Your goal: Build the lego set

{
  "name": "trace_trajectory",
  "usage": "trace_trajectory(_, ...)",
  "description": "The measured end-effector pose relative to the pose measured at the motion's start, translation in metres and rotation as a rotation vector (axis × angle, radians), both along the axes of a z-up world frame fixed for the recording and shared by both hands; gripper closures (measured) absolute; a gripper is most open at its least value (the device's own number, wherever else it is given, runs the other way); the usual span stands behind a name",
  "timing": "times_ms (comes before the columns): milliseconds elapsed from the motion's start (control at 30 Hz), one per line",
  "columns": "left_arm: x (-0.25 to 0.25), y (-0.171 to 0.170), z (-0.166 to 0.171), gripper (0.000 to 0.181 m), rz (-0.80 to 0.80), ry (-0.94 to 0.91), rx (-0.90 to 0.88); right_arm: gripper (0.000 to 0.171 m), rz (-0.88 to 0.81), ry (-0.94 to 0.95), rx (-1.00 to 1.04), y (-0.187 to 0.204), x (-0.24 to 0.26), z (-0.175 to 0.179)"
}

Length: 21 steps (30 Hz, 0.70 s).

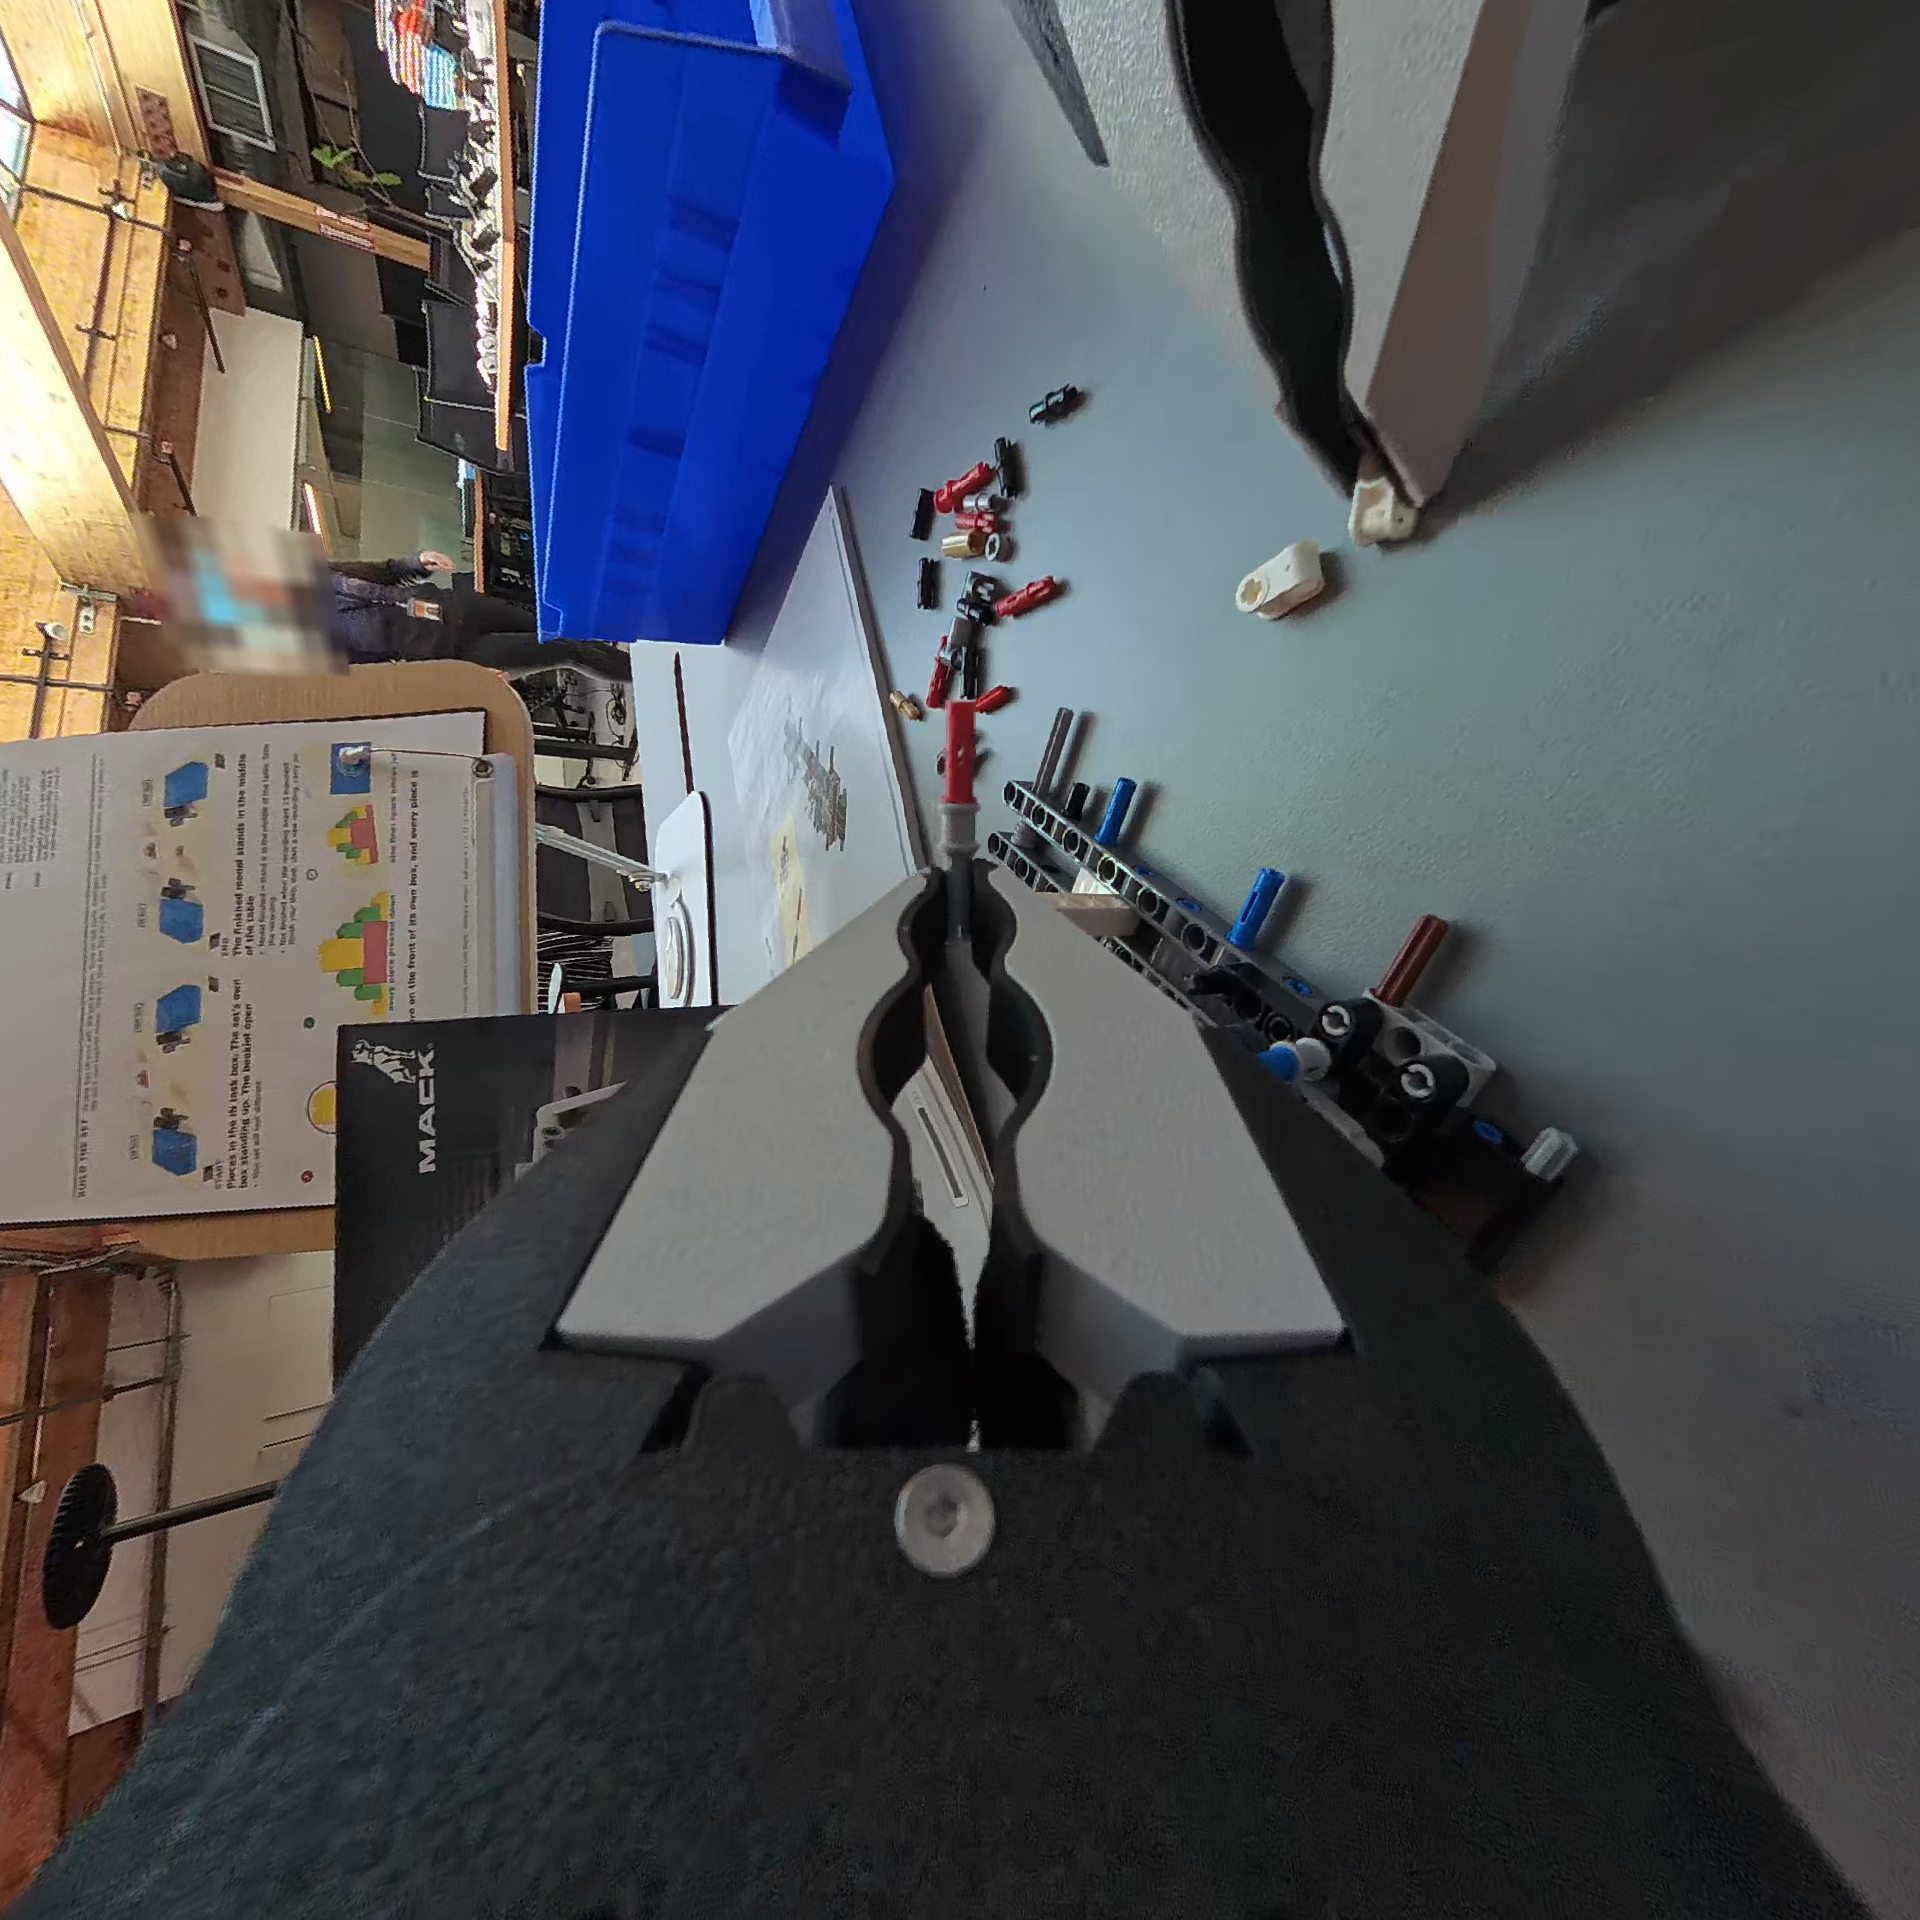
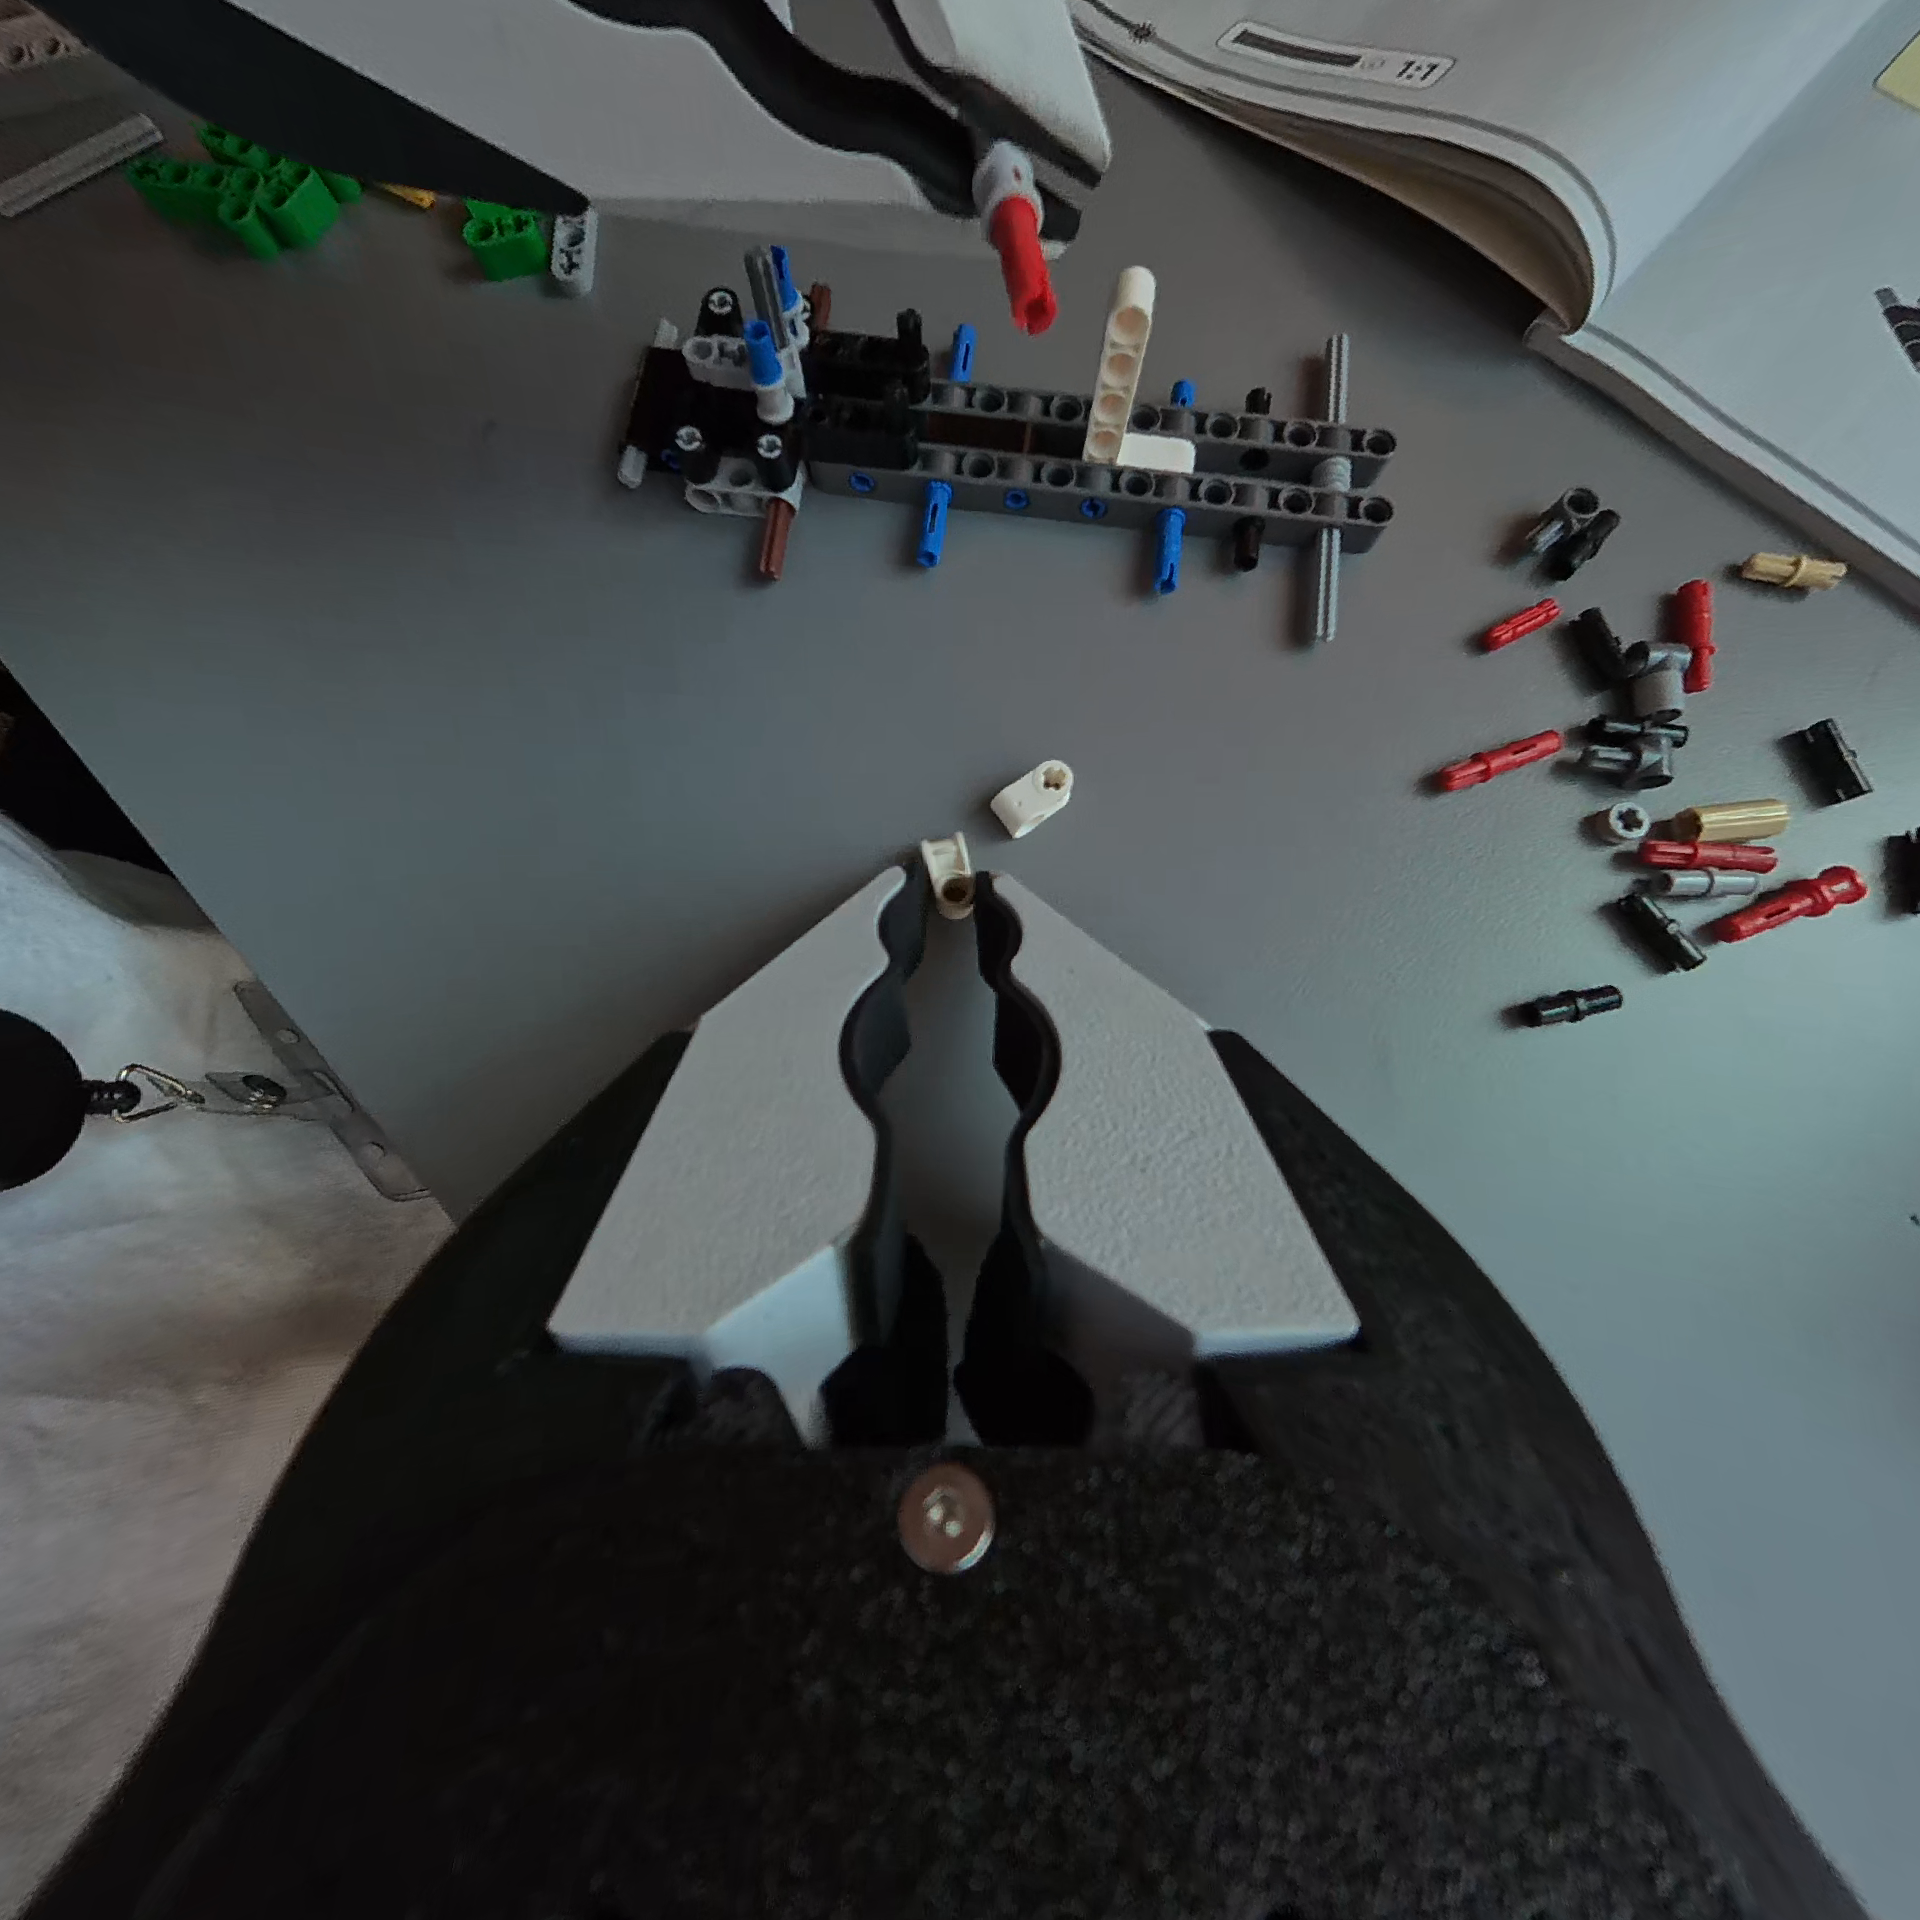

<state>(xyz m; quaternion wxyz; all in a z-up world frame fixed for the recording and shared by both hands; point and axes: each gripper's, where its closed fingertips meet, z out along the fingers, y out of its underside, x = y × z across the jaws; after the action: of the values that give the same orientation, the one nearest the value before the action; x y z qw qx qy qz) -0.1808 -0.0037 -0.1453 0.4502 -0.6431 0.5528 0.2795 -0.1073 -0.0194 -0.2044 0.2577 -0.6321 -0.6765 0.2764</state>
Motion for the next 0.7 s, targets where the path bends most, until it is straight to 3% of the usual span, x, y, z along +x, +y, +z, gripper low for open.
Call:
trace_trajectory(167,-0.003,0.003,0.005,0.179,0.03,-0.048,-0.001,0.166,0.004,0.066,0.031,0.009,-0.005,0.005)
trace_trajectory(433,-0.001,0.004,0.016,0.179,0.076,-0.365,-0.129,0.167,0.102,0.68,-0.047,0.026,-0.03,0.102)
trace_trajectory(567,0.005,0.0,0.013,0.18,0.069,-0.485,-0.223,0.168,0.19,0.779,-0.153,0.021,-0.038,0.115)
trace_trajectory(700,0.013,-0.004,0.017,0.18,0.02,-0.545,-0.248,0.167,0.311,0.726,0.071,0.01,-0.047,0.107)
